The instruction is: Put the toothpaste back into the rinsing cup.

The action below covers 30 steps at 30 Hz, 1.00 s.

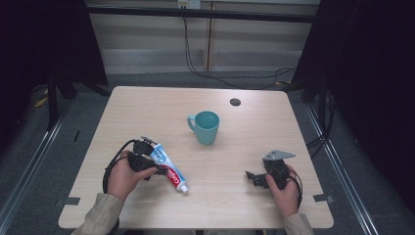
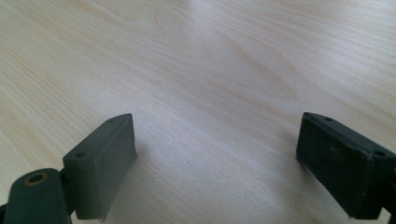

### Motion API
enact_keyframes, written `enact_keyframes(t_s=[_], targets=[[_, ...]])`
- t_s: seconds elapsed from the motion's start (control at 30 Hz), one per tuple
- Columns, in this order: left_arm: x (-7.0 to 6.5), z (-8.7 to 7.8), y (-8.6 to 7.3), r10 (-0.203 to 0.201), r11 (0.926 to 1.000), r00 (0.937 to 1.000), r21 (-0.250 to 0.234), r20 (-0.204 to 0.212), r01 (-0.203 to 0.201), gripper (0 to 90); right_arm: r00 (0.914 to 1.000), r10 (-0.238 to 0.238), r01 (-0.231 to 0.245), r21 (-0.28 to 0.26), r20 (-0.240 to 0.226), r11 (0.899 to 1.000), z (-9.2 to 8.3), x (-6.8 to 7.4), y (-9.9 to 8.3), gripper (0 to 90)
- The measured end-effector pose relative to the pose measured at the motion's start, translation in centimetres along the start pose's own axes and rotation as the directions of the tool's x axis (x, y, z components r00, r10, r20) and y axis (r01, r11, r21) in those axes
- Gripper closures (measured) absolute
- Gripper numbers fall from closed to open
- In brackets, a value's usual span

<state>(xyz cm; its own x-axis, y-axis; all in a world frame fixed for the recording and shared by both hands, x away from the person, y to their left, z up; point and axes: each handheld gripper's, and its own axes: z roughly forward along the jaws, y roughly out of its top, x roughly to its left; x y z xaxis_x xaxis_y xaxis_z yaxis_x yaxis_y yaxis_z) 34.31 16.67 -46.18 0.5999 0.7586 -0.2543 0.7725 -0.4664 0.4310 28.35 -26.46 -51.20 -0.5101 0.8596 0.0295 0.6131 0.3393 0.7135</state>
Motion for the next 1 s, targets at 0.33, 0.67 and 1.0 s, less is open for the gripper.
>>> enact_keyframes(t_s=[0.33,0.67,1.0], targets=[[-0.2,0.3,0.5,-0.051,0.9987,0.9987,0.002,0.003,0.051,32.4,1.0000,0.001,-0.001,0.000,0.002,1.000,0.0,0.0,0.0,11.1],[-0.6,0.6,1.2,-0.078,0.9970,0.9969,0.005,-0.016,0.078,32.2,1.0000,0.000,0.000,-0.001,0.002,1.000,0.0,0.0,0.0,11.1],[-0.5,0.9,1.5,-0.110,0.9938,0.9930,-0.015,-0.042,0.110,29.3,1.0000,0.000,0.000,-0.001,0.002,1.000,0.0,0.0,0.0,11.1]])
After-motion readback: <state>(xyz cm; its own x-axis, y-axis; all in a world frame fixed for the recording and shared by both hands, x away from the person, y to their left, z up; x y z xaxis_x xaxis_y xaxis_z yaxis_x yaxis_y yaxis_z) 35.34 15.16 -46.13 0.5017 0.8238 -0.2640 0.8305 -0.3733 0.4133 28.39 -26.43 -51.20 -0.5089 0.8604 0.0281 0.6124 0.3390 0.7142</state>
